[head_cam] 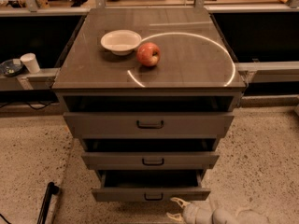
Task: Close bottom drawer
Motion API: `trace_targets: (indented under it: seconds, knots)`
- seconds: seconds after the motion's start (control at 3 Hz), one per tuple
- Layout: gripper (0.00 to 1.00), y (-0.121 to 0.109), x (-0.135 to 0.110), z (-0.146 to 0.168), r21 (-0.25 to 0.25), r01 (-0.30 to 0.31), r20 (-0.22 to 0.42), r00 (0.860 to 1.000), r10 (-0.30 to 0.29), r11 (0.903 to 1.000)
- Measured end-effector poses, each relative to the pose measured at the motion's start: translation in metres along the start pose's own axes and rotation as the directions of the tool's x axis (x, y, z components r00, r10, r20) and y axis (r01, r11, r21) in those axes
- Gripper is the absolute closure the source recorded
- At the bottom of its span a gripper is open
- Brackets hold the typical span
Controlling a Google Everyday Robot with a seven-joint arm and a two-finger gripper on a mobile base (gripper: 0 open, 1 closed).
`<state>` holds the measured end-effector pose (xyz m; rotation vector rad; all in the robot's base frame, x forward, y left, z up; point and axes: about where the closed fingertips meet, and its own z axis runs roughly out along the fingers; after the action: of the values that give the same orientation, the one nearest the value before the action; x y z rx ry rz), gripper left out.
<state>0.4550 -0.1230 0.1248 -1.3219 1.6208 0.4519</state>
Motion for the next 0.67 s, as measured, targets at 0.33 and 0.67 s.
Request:
trace_targets:
  seconds: [0.33,0.67]
  knots:
    - [0.48,-0.0384,0.0195,0.0069,0.052,0.002,-0.002,1.0,-0.002,0.9986]
    - [0.26,-0.0469,0.0236,0.0088,0.076,0.002,-0.005,1.0,-0.001,0.9971]
